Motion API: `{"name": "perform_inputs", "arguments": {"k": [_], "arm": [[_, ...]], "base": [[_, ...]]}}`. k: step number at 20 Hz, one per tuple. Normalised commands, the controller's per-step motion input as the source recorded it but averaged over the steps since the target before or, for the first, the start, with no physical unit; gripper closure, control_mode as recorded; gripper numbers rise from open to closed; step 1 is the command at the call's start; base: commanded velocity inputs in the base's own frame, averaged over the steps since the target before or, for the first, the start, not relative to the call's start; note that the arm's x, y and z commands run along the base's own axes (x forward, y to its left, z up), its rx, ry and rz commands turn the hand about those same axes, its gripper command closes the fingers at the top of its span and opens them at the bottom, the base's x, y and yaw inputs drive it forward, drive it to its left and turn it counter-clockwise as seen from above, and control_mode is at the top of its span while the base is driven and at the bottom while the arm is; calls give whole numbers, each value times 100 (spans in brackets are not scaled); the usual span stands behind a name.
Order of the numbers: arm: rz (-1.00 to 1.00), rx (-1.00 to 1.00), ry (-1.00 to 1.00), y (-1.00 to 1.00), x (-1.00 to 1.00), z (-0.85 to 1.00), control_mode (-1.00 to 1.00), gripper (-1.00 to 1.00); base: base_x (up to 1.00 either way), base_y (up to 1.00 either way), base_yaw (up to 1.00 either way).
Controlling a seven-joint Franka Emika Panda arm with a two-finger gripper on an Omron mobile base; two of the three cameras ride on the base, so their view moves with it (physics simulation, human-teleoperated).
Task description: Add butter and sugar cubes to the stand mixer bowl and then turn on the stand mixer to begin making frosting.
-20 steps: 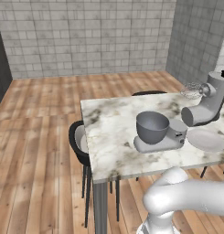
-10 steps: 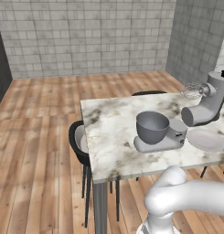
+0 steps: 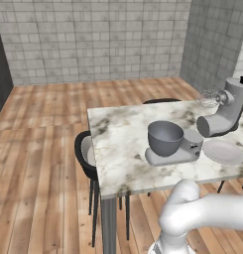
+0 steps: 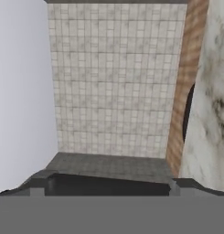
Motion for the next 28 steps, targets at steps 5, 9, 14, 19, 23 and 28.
{"name": "perform_inputs", "arguments": {"k": [5,9,14,19,23,28], "arm": [[0,0,0,5,6,0,-100,-100],[0,0,0,34,0,0,-100,-100],[0,0,1,46,0,0,-100,-100],[0,0,3,50,17,0,-100,-100],[1,0,11,55,42,0,-100,-100],[4,0,20,64,62,0,-100,-100]], "base": [[0,0,0],[0,0,0],[0,0,0],[0,0,0],[0,0,0],[0,0,0]]}}
